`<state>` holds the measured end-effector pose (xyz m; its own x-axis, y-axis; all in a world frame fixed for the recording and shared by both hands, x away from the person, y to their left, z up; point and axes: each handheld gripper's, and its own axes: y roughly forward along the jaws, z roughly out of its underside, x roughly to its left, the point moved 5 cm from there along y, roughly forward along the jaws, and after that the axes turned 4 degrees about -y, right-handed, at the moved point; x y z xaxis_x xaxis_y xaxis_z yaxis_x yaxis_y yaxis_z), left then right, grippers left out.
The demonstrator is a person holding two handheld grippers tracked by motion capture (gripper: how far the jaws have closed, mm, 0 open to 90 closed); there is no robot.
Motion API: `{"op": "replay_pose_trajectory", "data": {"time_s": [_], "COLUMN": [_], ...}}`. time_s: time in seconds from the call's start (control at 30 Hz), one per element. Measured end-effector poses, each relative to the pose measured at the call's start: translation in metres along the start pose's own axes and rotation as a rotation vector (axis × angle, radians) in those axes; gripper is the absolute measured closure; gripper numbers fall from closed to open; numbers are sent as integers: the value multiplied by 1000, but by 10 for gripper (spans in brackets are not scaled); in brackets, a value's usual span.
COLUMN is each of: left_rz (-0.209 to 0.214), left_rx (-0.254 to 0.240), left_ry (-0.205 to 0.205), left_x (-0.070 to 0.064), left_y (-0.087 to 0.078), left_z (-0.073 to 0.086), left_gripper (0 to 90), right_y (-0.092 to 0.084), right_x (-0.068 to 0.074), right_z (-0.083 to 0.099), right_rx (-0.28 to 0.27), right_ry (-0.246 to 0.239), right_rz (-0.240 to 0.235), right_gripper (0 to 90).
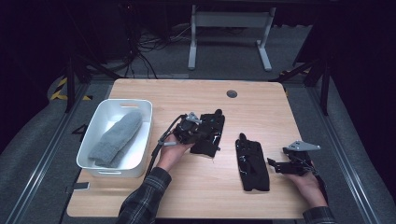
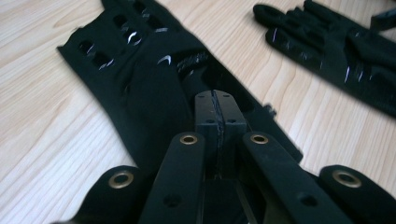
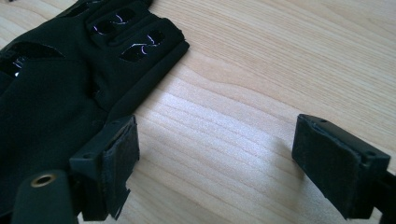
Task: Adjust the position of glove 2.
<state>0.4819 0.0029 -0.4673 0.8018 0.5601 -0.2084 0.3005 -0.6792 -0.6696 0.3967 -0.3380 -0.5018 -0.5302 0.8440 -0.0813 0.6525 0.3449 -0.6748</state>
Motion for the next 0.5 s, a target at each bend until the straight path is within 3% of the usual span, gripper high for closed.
{"op": "replay_pose_trajectory", "data": {"time_s": [0.1,0.17,0.33,0.5], "left_rz": [8,-9,-3,-4], "left_rx": [16,35,77,74], "left_ry": [7,12,-7,-8], "left_x": [-1,0,4,1], "left_y": [8,14,28,27], "left_z": [-4,-3,5,8], "left_gripper": [899,899,899,900], "right_y": [0,0,0,0], "right_x": [0,0,0,0], "right_z": [0,0,0,0], "right_rx": [0,0,0,0], "right_ry": [0,0,0,-1], "right_rz": [0,-1,-1,-2], "right_gripper": [156,156,156,156]}}
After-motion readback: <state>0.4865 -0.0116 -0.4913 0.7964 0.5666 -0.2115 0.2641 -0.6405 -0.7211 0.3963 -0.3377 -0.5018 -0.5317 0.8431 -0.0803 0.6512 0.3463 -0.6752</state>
